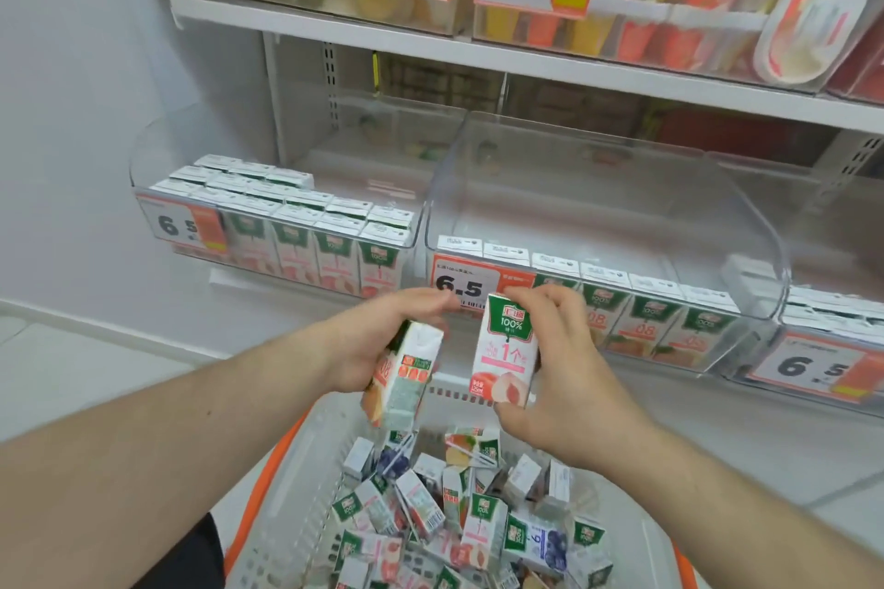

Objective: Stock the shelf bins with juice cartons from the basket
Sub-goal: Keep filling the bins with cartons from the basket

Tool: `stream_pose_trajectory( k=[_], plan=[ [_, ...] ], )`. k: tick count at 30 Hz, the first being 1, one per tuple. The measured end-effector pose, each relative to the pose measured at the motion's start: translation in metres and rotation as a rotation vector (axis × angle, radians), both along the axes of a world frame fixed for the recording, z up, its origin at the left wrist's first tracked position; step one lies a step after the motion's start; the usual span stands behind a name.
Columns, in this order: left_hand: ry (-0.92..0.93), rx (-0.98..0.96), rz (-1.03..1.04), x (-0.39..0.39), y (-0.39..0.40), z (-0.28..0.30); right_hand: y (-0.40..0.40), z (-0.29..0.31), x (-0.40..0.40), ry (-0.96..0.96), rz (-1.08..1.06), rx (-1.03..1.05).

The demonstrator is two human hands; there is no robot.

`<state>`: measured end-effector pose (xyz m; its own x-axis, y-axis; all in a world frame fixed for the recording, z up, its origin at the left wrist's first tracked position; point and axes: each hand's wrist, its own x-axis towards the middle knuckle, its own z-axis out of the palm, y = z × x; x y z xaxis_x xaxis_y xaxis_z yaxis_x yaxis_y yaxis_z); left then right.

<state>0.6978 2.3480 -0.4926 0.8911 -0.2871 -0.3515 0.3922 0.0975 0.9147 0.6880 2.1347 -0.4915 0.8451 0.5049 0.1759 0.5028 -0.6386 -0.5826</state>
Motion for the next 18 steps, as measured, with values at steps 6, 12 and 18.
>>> stream_pose_trajectory(
  k=[6, 12, 18],
  plan=[
    [-0.306, 0.365, -0.176, 0.002, -0.012, -0.009, 0.006, -0.017, 0.006, -0.344, 0.051, -0.053],
    [-0.496, 0.391, -0.055, 0.005, 0.000, -0.006, 0.010, -0.016, 0.011, -0.208, 0.094, 0.030],
    [-0.669, 0.497, 0.058, 0.006, 0.022, 0.014, 0.031, 0.007, 0.015, -0.202, 0.003, 0.169]
  ],
)
